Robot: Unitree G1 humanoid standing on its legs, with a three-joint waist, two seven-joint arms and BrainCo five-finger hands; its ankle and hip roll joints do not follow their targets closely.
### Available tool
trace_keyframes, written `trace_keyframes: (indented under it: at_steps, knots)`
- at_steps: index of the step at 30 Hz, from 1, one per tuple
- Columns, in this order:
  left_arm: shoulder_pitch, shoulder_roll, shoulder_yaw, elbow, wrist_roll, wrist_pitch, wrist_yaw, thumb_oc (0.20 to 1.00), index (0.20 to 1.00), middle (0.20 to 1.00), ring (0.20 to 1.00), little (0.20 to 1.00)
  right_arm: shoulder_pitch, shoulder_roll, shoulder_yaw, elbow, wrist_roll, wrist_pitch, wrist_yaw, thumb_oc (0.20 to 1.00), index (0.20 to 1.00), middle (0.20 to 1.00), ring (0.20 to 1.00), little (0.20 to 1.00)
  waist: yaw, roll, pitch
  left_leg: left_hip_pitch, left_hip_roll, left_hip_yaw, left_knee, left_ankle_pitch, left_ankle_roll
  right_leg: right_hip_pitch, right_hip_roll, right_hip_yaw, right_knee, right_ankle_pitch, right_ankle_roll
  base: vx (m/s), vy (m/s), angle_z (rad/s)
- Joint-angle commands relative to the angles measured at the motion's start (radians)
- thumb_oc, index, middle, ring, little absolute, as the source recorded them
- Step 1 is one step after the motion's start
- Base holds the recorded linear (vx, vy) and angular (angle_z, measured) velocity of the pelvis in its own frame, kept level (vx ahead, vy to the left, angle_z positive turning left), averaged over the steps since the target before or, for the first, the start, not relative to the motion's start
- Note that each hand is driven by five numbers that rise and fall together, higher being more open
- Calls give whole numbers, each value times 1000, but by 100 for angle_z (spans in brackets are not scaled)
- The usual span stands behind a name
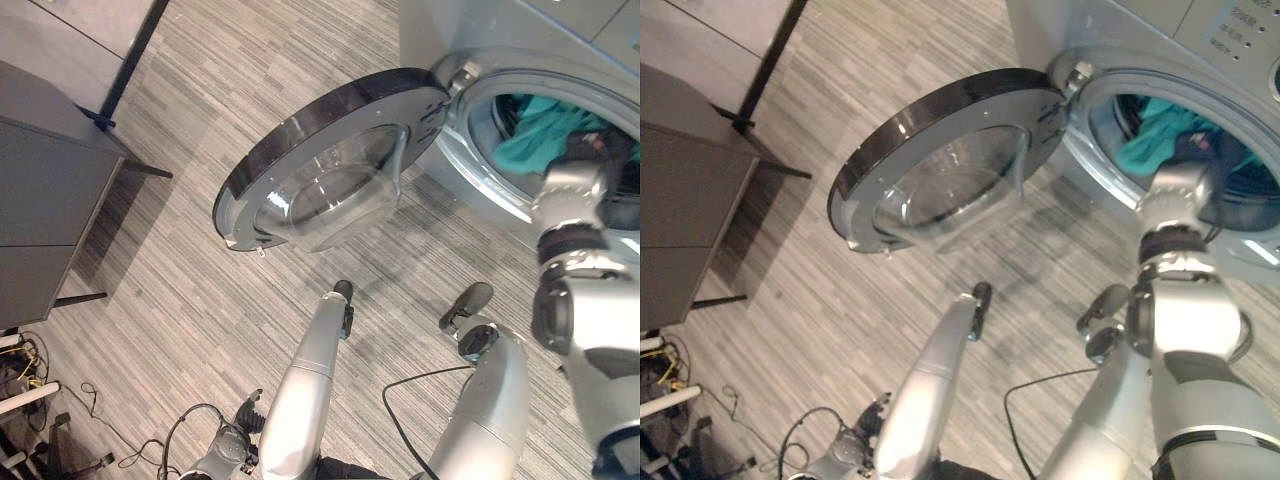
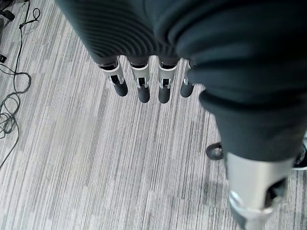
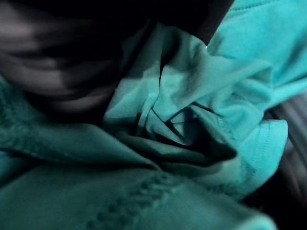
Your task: Grab the laundry basket,head to the washer,open it,put in the laundry and shut it.
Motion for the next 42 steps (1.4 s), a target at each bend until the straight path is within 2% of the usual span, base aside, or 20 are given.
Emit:
trace_keyframes:
  at_steps: [1,2,3,16,24,25,27,28,29,30,33,34,35,36,37,38,39,40,41,42]
  knots:
    - [25,52,-14,5,-17,-3,-10,1000,1000,1000,1000,1000,-22,-102,66,-51,-89,-16,22,909,909,909,909,909,1,82,-4,-17,-23,107,98,-42,54,17,45,-33,-28,-73,98,-19,-14,3]
    - [25,59,-6,7,-28,-1,-10,1000,1000,1000,1000,1000,-39,-113,110,0,-152,21,-5,1000,1000,1000,1000,1000,3,81,1,-21,-22,107,102,-40,51,12,44,-32,-21,-73,96,0,0,0]
    - [21,54,-5,7,-33,-2,-11,1000,1000,1000,1000,1000,-31,-109,114,37,-145,42,-4,1000,1000,1000,1000,1000,-1,79,7,-21,-21,107,101,-43,50,11,45,-32,-20,-73,95,0,0,0]
    - [25,28,-4,19,-43,-4,0,1000,1000,1000,1000,1000,40,-65,74,143,-154,95,-21,1000,1000,1000,1000,1000,-28,69,24,-14,-19,117,45,-24,53,20,66,-20,-90,-34,89,-17,2,-1]
    - [3,8,38,44,-62,-9,1,1000,1000,1000,1000,1000,193,80,110,86,-193,118,23,1000,1000,1000,1000,1000,-53,31,26,93,-16,129,-52,8,55,117,85,-9,-183,5,83,-21,2,-12]
    - [3,5,60,47,-61,-16,-5,1000,1000,1000,1000,1000,278,113,170,21,-266,146,86,1000,1000,1000,1000,1000,-62,11,24,136,-17,131,-82,17,56,156,93,-7,-210,17,80,3,-40,-4]
    - [6,5,76,57,-54,-16,-6,1000,1000,1000,1000,1000,336,124,202,-24,-339,146,73,1000,1000,1000,1000,1000,-77,-2,26,173,-21,127,-109,31,54,201,102,0,-242,28,80,18,-38,0]
    - [18,4,93,61,-45,-24,-7,1000,1000,1000,1000,1000,411,157,229,-67,-413,145,82,1000,1000,1000,1000,1000,-90,-24,26,234,-23,130,-153,41,54,263,110,-9,-288,38,75,0,0,0]
    - [18,4,93,61,-45,-24,-7,1000,1000,1000,1000,1000,412,157,229,-68,-413,145,82,1000,1000,1000,1000,1000,-90,-24,26,235,-23,130,-154,41,54,264,110,-9,-289,38,75,52,-9,4]
    - [26,-6,114,87,-24,-24,-5,1000,1000,1000,1000,1000,499,186,281,-107,-546,159,93,1000,1000,1000,1000,1000,-107,-54,23,296,-26,135,-199,54,51,337,117,-13,-344,61,77,41,9,1]
    - [36,-18,171,131,-12,-19,-14,1000,1000,1000,1000,1000,656,220,334,-280,-655,154,105,1000,1000,1000,1000,1000,-135,-99,11,394,-21,155,-268,68,56,426,132,-18,-405,88,81,81,47,-25]
    - [50,-22,213,152,7,-13,-20,1000,1000,1000,1000,1000,778,229,336,-357,-667,154,140,1000,1000,1000,1000,1000,-147,-124,-14,464,-24,152,-322,78,58,491,141,-14,-447,100,89,106,30,-48]
    - [50,-22,213,151,7,-13,-20,1000,1000,1000,1000,1000,778,229,336,-357,-667,154,140,1000,1000,1000,1000,1000,-147,-124,-14,464,-24,152,-322,78,58,491,141,-14,-447,100,89,109,7,-41]
    - [56,-32,250,178,30,-8,-27,1000,1000,1000,1000,1000,921,218,278,-511,-672,142,137,1000,1000,1000,1000,1000,-193,-159,-45,535,-45,139,-400,129,67,564,148,13,-509,136,90,29,3,-31]
    - [57,-32,250,178,30,-8,-27,1000,1000,1000,1000,1000,922,218,278,-512,-673,142,136,1000,1000,1000,1000,1000,-194,-159,-44,537,-46,139,-403,131,67,567,147,12,-511,137,90,176,12,12]
    - [59,-40,235,211,142,12,-30,1000,1000,1000,1000,1000,1050,213,250,-623,-724,135,148,1000,1000,1000,1000,1000,-243,-180,-90,641,-59,119,-506,160,77,649,204,101,-572,137,93,191,16,21]
    - [60,-38,228,223,191,22,-28,1000,1000,1000,1000,1000,1081,206,246,-664,-760,137,153,1000,1000,1000,1000,1000,-258,-184,-101,668,-52,121,-525,163,81,655,237,159,-565,134,96,188,16,54]
    - [60,-38,228,223,191,22,-28,1000,1000,1000,1000,1000,1081,207,246,-664,-760,137,153,1000,1000,1000,1000,1000,-259,-186,-103,667,-54,121,-528,167,81,653,236,160,-567,136,97,82,-1,42]
    - [63,-31,235,236,228,38,-26,1000,1000,1000,1000,1000,1109,190,254,-718,-801,146,162,1000,1000,1000,1000,1000,-268,-194,-116,692,-51,126,-555,172,85,663,265,210,-573,132,98,174,-35,20]
    - [72,-24,279,256,265,43,-21,1000,1000,1000,1000,1000,1172,140,246,-824,-907,151,167,1000,1000,1000,1000,1000,-270,-210,-169,747,-52,136,-620,195,85,716,286,225,-621,136,97,262,-61,-38]
